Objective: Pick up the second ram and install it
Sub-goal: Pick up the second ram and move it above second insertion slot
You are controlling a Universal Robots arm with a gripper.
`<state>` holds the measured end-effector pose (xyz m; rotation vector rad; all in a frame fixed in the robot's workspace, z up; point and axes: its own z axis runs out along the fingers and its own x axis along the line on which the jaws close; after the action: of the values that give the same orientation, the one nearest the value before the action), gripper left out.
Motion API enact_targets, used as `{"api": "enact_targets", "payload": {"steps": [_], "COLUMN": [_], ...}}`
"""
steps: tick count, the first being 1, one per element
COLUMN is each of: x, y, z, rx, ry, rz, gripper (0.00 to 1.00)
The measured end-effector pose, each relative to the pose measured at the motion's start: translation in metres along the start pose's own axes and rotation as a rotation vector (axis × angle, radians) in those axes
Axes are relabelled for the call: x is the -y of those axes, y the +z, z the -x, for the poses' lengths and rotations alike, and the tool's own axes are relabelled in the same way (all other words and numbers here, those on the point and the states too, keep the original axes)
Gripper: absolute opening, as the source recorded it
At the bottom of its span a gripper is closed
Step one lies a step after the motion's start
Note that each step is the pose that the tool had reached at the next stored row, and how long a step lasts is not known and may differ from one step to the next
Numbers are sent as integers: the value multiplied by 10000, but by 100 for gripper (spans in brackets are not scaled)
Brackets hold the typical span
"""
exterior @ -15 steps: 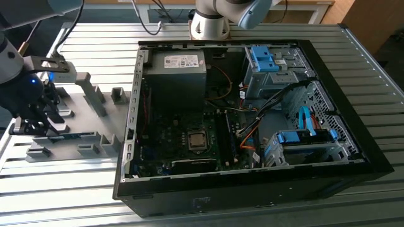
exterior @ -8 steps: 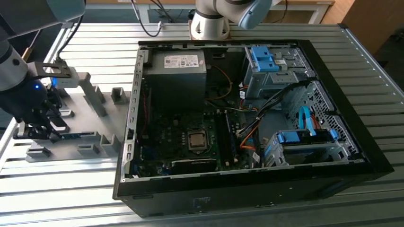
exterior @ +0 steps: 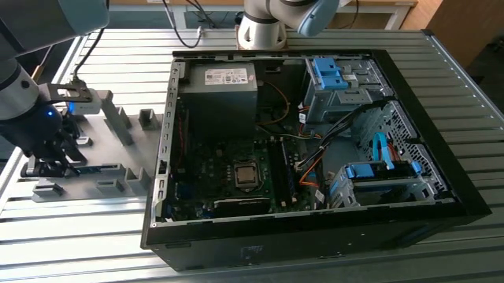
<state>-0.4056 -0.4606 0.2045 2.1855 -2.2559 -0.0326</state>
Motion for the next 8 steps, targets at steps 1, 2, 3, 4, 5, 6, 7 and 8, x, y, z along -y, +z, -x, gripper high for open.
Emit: {"api": "enact_targets", "payload": {"steps": [1, 2, 3, 4, 5, 6, 7, 8], "x": [0, 0, 0, -1, 0, 0, -1, -1], "y": [10, 16, 20, 24, 26, 29, 33, 36], "z": [-1, -2, -2, -2, -2, -2, -3, -3], "rx": [-1, -1, -1, -2, -2, -2, -1, -1], "ry": [0, -1, -1, -1, 0, -1, -1, -2], "rz": [1, 1, 1, 2, 2, 2, 1, 1], "gripper": [40, 40, 40, 40, 40, 39, 39, 39]}}
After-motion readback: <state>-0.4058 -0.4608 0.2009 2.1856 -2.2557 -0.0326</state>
